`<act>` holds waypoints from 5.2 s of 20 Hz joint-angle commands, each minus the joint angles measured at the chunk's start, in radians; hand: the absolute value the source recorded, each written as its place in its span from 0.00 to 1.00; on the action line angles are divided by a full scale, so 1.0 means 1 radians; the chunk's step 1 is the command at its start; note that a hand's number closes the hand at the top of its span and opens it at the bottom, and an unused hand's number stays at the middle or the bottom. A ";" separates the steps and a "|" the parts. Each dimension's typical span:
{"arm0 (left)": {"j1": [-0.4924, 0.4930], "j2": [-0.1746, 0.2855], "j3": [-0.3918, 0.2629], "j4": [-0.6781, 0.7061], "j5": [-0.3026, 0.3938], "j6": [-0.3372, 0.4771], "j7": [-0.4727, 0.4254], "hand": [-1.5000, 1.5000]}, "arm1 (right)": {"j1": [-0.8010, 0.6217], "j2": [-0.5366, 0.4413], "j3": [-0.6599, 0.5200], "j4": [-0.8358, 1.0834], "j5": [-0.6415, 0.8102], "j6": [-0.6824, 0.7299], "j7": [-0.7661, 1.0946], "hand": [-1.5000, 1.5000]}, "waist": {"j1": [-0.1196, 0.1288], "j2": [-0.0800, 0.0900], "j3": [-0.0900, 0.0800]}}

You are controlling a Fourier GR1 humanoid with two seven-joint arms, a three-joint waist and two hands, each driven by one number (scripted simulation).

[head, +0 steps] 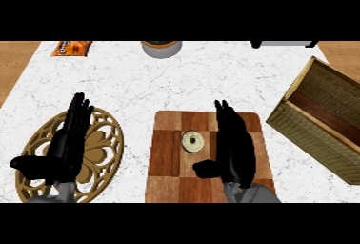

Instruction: Pick the cupcake from the cutting board and place it in the basket

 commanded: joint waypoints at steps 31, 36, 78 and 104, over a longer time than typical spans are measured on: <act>-0.045 -0.029 0.017 0.020 -0.021 -0.032 0.010 0.50 | -0.250 0.048 0.096 -0.006 -0.163 0.286 0.498 0.00 | 0.030 0.024 0.012; -0.036 -0.010 0.055 0.006 0.007 -0.063 0.011 0.50 | -0.224 0.048 0.072 0.069 -0.104 0.270 0.432 0.00 | 0.031 0.024 0.012; -0.026 -0.096 0.057 -0.008 -0.074 -0.081 0.037 0.50 | -0.275 0.048 0.023 0.397 -0.207 0.064 0.273 0.00 | 0.033 0.024 0.012; 0.007 -0.112 0.071 -0.085 -0.089 -0.135 0.065 0.50 | -0.521 0.047 -0.154 1.046 -0.207 -0.173 0.085 1.00 | 0.064 0.033 0.013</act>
